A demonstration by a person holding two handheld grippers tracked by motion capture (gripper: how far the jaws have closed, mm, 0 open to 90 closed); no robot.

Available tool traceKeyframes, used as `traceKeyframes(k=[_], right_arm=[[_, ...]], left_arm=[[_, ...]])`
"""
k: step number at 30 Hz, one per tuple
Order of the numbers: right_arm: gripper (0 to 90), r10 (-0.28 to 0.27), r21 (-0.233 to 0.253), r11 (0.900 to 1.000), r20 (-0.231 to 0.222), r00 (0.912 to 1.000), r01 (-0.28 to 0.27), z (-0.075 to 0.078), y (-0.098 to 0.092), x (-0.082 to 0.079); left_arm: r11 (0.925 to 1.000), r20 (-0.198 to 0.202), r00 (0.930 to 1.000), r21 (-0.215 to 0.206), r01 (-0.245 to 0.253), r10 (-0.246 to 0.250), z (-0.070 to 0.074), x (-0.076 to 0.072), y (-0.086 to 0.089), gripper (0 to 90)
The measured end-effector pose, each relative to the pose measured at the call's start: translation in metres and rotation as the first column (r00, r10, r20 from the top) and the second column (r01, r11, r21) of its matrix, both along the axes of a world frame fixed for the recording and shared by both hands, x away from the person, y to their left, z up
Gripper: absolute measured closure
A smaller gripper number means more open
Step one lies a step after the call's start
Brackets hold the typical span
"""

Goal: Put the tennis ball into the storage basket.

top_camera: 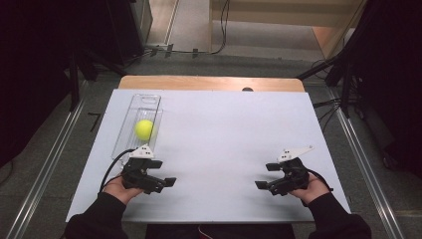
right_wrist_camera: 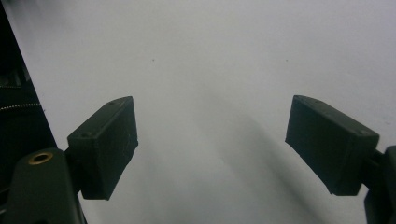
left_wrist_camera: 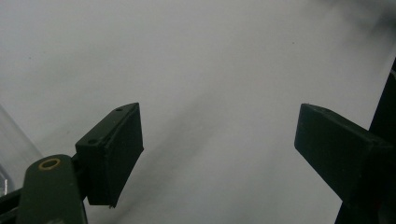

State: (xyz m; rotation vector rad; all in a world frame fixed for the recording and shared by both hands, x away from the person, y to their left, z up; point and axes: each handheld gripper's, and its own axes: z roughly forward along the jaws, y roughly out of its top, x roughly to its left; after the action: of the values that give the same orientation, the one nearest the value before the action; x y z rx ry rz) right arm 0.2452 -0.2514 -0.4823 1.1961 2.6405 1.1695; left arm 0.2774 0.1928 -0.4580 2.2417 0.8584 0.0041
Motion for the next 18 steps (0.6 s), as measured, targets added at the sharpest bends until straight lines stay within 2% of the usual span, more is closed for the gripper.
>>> traceKeyframes(k=[8,18], right_arm=[[14.8,0.001,-0.001,1.000,0.000,1.0000,-0.001,-0.0003,0.0001,0.0001],[14.8,0.002,-0.003,1.000,0.000,1.0000,-0.002,-0.0003,0.0002,0.0001]], left_arm=[[0.9999,-0.005,1.0000,0.016,0.002,-0.002,-0.0013,-0.0003,0.0038,15.8],[0.9999,-0.005,1.0000,0.012,0.002,-0.002,-0.0013,-0.0001,0.0042,15.8]])
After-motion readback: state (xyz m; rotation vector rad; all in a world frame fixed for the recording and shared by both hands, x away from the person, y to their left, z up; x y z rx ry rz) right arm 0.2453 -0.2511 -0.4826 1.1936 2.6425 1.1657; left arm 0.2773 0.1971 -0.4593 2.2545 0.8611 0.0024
